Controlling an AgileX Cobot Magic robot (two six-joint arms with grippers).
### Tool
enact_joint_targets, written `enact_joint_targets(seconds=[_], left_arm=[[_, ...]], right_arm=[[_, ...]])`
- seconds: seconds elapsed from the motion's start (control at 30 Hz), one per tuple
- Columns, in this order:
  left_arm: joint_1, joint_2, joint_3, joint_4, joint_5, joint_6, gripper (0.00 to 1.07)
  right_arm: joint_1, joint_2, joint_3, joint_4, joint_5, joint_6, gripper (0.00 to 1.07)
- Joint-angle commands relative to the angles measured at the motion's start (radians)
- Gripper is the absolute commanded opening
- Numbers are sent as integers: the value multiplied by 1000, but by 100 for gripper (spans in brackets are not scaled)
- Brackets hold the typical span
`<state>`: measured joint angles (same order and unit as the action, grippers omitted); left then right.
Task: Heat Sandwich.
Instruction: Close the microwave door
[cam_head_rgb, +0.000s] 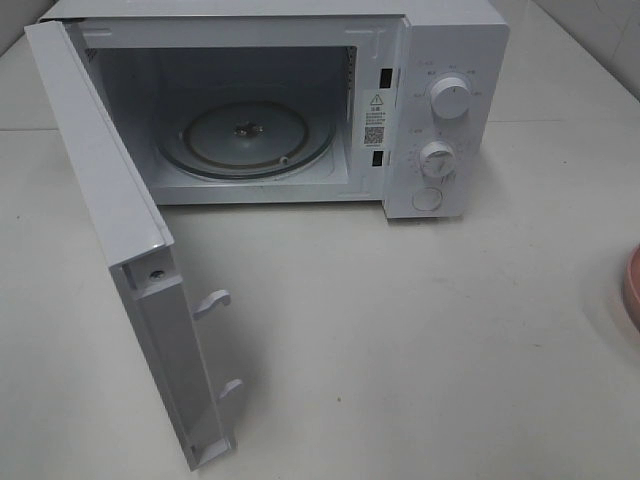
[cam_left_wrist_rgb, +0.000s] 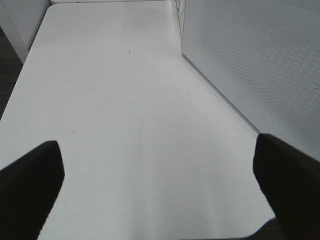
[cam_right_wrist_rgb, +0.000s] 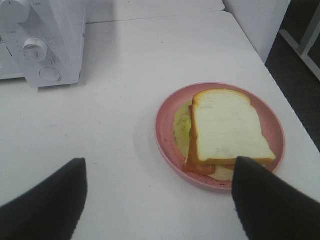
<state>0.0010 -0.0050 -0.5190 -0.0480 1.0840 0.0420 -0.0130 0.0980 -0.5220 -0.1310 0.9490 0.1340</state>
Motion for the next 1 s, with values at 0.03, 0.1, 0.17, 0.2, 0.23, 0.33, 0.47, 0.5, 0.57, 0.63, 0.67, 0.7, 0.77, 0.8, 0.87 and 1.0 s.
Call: enact_joint_targets(seconds=[0.03,0.1,0.17,0.2,0.23,0.33,0.47,0.5,0.57,0.63,0.67,0.7,0.77,0.8,0.87,1.0], left_arm=[[-1,-16,2,-2,-13,-6,98],[-1,-16,2,-2,-13,-6,98],[-1,-16,2,-2,-13,-6,98],[-1,-16,2,-2,-13,-6,98],[-1,-16,2,-2,-13,-6,98],[-1,-16,2,-2,-13,-6,98],[-1,-16,2,-2,-13,-6,98],[-1,-16,2,-2,-13,-6,98],[-1,-16,2,-2,-13,-6,98],[-1,-16,2,-2,-13,-6,98],[-1,-16,2,-2,-13,-6,98],[-1,-16,2,-2,-13,-6,98],[-1,-16,2,-2,-13,-6,98],[-1,-16,2,-2,-13,-6,98],[-1,-16,2,-2,-13,-6,98],[-1,-16,2,-2,-13,-6,98]], right_arm=[[-11,-73,29,12,51,-51,76],[-11,-94,26,16,50,-56,76],[-11,-124,26,22,50,-64,76],[-11,-130,26,31,49,-73,76],[-11,-130,26,39,49,-81,76],[-11,-130,26,42,49,-85,76],[-11,-130,26,42,49,-85,76],[-11,-130,26,42,49,-85,76],[-11,-130,26,42,49,-85,76],[-11,-130,26,42,49,-85,76],[-11,-130,26,42,49,-85,75],[-11,-130,26,42,49,-85,75],[-11,-130,26,42,49,-85,75],[-11,-130,26,42,49,-85,75],[-11,-130,26,42,49,-85,75],[-11,-130,26,42,49,-85,75]])
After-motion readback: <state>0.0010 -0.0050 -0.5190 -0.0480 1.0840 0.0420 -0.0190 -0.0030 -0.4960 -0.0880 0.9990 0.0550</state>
